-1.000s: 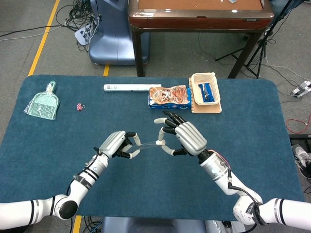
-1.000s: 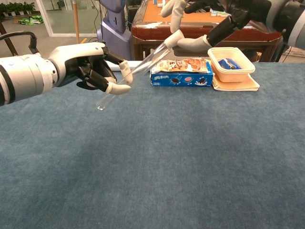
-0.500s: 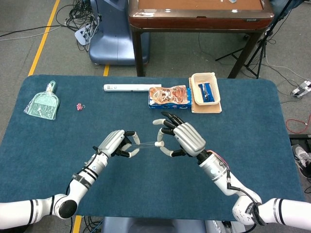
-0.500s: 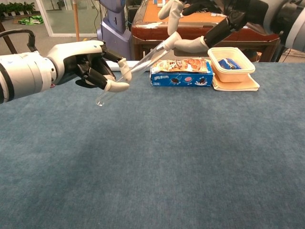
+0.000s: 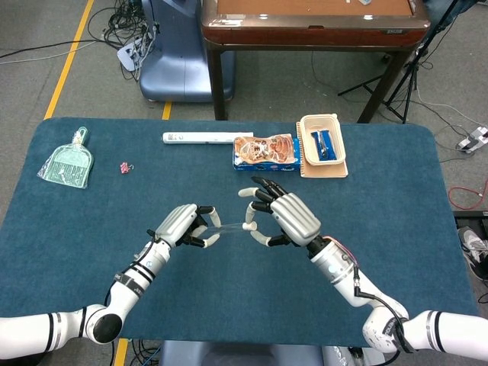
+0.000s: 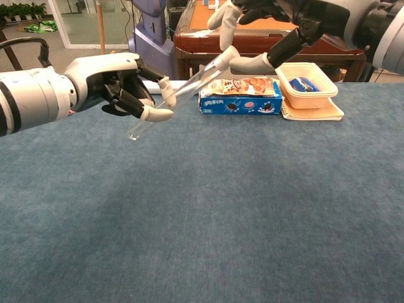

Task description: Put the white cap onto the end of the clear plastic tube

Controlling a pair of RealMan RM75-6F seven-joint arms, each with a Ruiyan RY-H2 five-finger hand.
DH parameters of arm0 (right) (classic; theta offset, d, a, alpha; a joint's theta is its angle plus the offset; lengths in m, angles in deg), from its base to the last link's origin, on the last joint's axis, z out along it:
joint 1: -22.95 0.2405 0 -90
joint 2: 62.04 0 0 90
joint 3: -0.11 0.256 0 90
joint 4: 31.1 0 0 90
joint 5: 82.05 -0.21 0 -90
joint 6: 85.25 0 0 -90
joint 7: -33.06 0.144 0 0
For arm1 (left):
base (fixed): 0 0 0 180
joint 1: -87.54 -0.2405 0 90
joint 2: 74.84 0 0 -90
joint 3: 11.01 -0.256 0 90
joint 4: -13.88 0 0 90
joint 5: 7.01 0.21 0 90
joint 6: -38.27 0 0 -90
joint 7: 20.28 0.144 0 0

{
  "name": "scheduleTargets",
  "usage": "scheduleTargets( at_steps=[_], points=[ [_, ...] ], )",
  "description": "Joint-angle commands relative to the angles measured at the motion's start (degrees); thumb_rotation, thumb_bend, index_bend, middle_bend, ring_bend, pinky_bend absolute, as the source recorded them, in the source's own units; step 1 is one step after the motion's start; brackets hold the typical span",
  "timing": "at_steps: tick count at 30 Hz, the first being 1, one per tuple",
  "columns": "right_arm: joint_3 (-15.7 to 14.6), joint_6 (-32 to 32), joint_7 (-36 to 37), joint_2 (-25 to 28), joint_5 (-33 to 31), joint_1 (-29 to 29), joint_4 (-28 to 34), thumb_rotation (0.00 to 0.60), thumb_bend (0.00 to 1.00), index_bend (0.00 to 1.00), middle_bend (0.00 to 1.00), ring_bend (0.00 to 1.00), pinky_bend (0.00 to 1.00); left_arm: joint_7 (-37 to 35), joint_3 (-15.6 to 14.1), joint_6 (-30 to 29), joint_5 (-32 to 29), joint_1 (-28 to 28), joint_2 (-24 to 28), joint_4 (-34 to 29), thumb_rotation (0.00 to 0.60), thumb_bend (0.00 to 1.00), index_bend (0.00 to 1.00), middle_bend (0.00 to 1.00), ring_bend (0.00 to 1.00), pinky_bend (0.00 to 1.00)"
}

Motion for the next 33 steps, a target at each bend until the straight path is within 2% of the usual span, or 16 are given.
scheduleTargets(
  at_steps=[1,16,20,24,33],
  points=[
    [-0.03,0.05,0.00,-0.08,0.02,0.07,-0.05,0.600,0.37,0.66,0.22,0.00,0.10,0.07,0.06,-0.04,0.03,0.09,0.03,-0.17,0.600,0.30,0.61,1.00,0.98,0.99],
    [-0.68,0.50,-0.43,0.07,0.51,0.27,-0.44,0.600,0.37,0.66,0.21,0.00,0.10,0.29,-0.03,-0.21,-0.47,0.33,0.03,-0.12,0.600,0.30,0.61,1.00,0.98,0.99],
    [-1.02,1.17,-0.44,0.45,0.86,0.51,-0.53,0.600,0.36,0.54,0.15,0.00,0.08,0.15,-0.06,-0.22,-0.27,0.29,0.13,-0.17,0.600,0.30,0.61,1.00,0.98,0.99],
    [-1.15,1.71,-0.44,0.73,0.96,0.77,-0.41,0.600,0.28,0.40,0.12,0.00,0.06,0.08,-0.20,-0.22,-0.07,0.22,0.25,-0.17,0.600,0.30,0.61,1.00,0.98,0.99],
    [-1.16,1.45,-0.34,0.79,1.33,0.85,-0.07,0.600,0.17,0.32,0.09,0.00,0.05,0.42,-0.69,-0.33,0.21,0.08,0.42,0.02,0.600,0.30,0.61,1.00,0.98,0.99]
  ],
)
